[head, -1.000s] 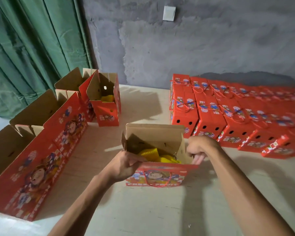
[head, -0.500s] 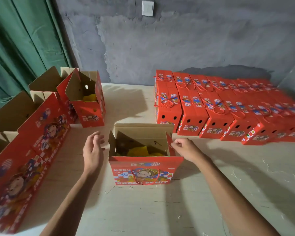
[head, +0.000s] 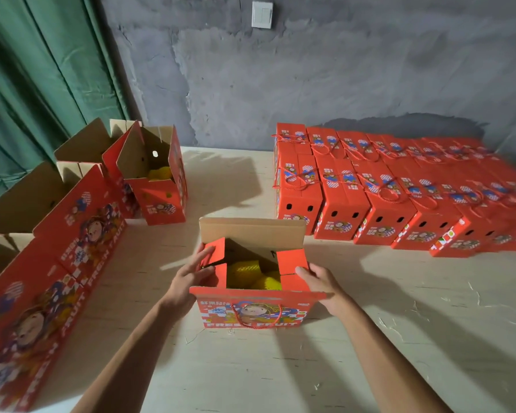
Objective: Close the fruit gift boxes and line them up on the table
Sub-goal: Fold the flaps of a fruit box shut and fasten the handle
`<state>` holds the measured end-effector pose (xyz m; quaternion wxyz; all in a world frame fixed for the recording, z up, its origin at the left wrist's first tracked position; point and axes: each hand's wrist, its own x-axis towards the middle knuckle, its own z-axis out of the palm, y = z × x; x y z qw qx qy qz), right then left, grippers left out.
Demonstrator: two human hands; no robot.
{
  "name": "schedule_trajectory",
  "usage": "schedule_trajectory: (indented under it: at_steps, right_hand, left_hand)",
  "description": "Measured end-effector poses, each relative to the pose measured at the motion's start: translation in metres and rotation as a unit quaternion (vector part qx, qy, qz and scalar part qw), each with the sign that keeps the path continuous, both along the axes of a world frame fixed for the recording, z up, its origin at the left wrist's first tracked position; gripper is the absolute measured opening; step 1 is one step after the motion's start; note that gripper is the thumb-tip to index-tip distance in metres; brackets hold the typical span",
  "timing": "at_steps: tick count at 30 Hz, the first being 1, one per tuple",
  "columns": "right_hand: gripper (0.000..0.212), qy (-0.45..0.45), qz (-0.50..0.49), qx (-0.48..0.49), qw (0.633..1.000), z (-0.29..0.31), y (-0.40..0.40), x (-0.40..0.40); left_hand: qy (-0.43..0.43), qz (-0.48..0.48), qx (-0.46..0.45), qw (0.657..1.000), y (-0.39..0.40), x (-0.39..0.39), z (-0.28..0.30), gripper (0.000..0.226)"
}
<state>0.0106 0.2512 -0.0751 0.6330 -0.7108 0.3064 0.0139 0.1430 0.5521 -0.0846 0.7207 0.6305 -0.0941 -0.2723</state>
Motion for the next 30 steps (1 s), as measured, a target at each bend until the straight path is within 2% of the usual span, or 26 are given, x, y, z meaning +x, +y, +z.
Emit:
schedule_trajectory:
  at_steps: [3, 6, 9, 11, 13, 17, 18, 19, 21, 23, 25, 27, 29, 30]
  right_hand:
    - [0.025, 0.014, -0.018, -0.009, 1.000, 0.000, -0.002, -0.010]
    - [0.025, 0.018, -0.035, -0.012, 0.999, 0.000, -0.006, -0.021]
    - [0.033, -0.008, -0.051, 0.049, 0.997, 0.001, -0.002, -0.030]
    - [0.048, -0.047, -0.052, 0.112, 0.991, 0.004, 0.001, -0.035]
    - [0.052, -0.089, -0.037, 0.146, 0.985, 0.005, 0.001, -0.041]
    - [0.028, -0.105, -0.027, 0.057, 0.992, 0.008, 0.004, -0.054]
    - [0.029, -0.101, -0.017, 0.061, 0.993, 0.010, 0.007, -0.057]
    - [0.041, -0.096, -0.006, 0.079, 0.992, 0.011, 0.008, -0.060]
    - [0.080, -0.081, 0.024, 0.115, 0.990, 0.009, 0.006, -0.066]
    - [0.095, -0.062, 0.060, 0.084, 0.993, 0.008, 0.006, -0.072]
    - [0.093, -0.059, 0.101, 0.037, 0.992, 0.006, 0.012, -0.079]
    - [0.079, -0.088, 0.113, -0.015, 0.990, 0.007, 0.019, -0.085]
    - [0.055, -0.128, 0.063, -0.057, 0.988, 0.007, 0.025, -0.085]
    - [0.049, -0.147, 0.020, -0.066, 0.987, 0.008, 0.028, -0.083]
  left_hand:
    - [0.042, -0.013, -0.024, 0.999, 0.000, -0.004, -0.007, 0.049]
    - [0.030, -0.012, -0.028, 0.999, -0.003, -0.009, -0.015, 0.045]
    - [0.017, 0.005, -0.006, 1.000, -0.004, -0.012, -0.014, 0.032]
    - [0.031, -0.005, 0.013, 0.999, -0.002, -0.015, -0.004, 0.056]
    - [0.042, -0.014, 0.029, 0.999, -0.001, -0.021, 0.004, 0.081]
    - [0.040, 0.009, -0.016, 0.999, 0.003, -0.049, 0.009, 0.095]
    - [0.047, 0.011, -0.039, 0.998, 0.005, -0.055, 0.008, 0.098]
    - [0.048, 0.013, -0.055, 0.997, 0.007, -0.061, 0.007, 0.100]
    - [0.016, 0.000, -0.051, 0.999, 0.009, -0.069, 0.003, 0.103]
    - [-0.023, -0.034, -0.023, 0.999, 0.013, -0.074, -0.005, 0.102]
    - [-0.031, -0.043, -0.011, 0.999, 0.019, -0.077, -0.012, 0.096]
    - [-0.057, -0.015, 0.010, 0.998, 0.020, -0.077, -0.015, 0.085]
    - [-0.104, 0.037, 0.044, 0.993, 0.015, -0.076, -0.011, 0.072]
    - [-0.109, 0.070, 0.053, 0.990, 0.010, -0.075, -0.006, 0.068]
